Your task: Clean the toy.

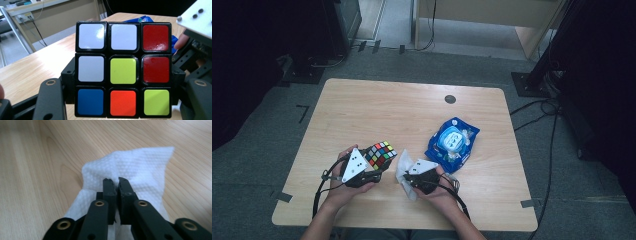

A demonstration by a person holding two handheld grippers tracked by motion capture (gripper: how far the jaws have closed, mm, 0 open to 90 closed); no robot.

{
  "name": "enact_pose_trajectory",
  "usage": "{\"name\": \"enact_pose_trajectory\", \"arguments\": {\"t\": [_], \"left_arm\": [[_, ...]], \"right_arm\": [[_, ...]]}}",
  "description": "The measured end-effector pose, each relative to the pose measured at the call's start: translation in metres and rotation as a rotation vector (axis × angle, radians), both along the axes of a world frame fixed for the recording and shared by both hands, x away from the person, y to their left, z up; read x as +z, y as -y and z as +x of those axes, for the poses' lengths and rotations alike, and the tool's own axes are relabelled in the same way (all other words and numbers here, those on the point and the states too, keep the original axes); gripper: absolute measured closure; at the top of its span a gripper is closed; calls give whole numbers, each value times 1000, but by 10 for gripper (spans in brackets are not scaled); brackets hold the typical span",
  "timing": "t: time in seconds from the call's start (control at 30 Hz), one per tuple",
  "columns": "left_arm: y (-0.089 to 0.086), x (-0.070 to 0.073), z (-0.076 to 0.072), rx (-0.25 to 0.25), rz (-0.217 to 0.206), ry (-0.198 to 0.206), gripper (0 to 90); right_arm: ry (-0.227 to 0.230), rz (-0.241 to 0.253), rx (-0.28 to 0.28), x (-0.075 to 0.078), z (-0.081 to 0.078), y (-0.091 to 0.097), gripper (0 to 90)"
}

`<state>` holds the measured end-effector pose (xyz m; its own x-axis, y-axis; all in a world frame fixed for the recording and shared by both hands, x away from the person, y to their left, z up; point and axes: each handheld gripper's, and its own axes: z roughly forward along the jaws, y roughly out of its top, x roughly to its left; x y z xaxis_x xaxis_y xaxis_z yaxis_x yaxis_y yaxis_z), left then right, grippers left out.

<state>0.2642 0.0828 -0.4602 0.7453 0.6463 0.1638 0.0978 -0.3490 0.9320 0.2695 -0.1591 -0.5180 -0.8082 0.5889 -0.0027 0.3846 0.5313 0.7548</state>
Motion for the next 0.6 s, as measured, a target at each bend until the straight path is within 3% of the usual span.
{"name": "enact_pose_trajectory", "arguments": {"t": [0.1, 0.17, 0.2, 0.23, 0.3, 0.33, 0.37, 0.4, 0.43, 0.47, 0.53, 0.6], "left_arm": [[1, -1, 0, -6, 3, -3, 336], [2, -2, 0, -10, 6, -6, 336], [3, -3, 0, -15, 4, -11, 336], [6, -5, -1, -28, 7, -16, 336], [7, -6, -2, -33, 9, -19, 336], [10, -7, -3, -41, 6, -22, 336], [12, -8, -3, -49, 11, -26, 337], [15, -9, -4, -59, 12, -29, 337], [18, -11, -5, -72, 12, -33, 337], [25, -13, -7, -91, 21, -36, 337], [28, -14, -9, -103, 30, -36, 337], [36, -16, -13, -131, 38, -34, 337]], "right_arm": [[4, -9, -22, 4, -1, 4, 887], [23, 68, -60, 18, -1, 15, 892], [23, 68, -60, 18, -1, 15, 892], [54, 151, -101, 35, -3, 25, 893], [82, 236, -124, 53, -7, 34, 893], [82, 236, -124, 53, -7, 34, 893], [118, 313, -130, 70, -12, 41, 893], [133, 344, -129, 77, -15, 43, 893], [133, 344, -129, 77, -15, 43, 893], [125, 421, -120, 89, -21, 46, 893], [121, 446, -108, 93, -23, 45, 893], [119, 482, -51, 98, -29, 38, 891]]}}
